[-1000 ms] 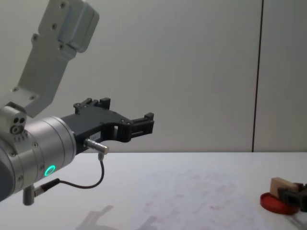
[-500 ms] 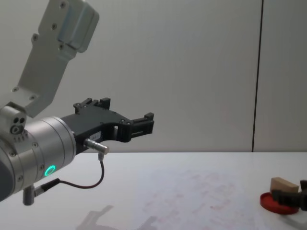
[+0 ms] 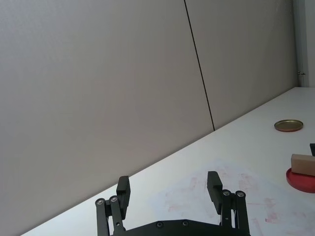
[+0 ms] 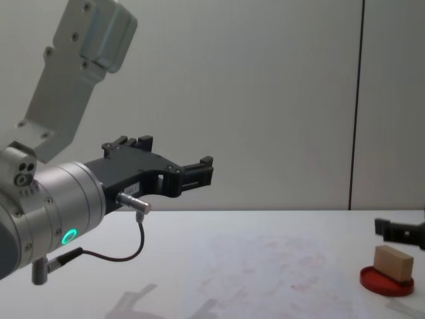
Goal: Use the one hand to pick up the stamp and affix it onto the A4 paper.
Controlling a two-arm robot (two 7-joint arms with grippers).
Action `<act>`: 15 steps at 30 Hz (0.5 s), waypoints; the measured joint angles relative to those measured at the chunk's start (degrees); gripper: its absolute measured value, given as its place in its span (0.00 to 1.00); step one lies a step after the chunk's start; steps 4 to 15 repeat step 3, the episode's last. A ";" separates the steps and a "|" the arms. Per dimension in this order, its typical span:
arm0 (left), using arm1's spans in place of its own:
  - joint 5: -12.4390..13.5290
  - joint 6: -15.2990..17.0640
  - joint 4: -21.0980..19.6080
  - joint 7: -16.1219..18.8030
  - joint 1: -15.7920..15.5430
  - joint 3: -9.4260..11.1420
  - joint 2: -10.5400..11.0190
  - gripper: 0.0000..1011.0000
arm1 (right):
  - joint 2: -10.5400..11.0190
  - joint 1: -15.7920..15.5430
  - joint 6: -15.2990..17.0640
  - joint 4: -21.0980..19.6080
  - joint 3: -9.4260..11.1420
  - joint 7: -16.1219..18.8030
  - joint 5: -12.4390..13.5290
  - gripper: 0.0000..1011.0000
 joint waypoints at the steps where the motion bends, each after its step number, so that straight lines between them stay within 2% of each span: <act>1: 0.00 0.00 0.00 0.00 0.00 0.00 0.00 0.98 | 0.10 -0.25 -0.25 -0.65 0.08 -0.21 0.24 0.99; 15: 0.00 0.00 0.00 0.00 0.00 0.00 0.00 0.98 | 0.18 -0.50 -0.49 -1.23 0.17 -0.41 0.45 0.99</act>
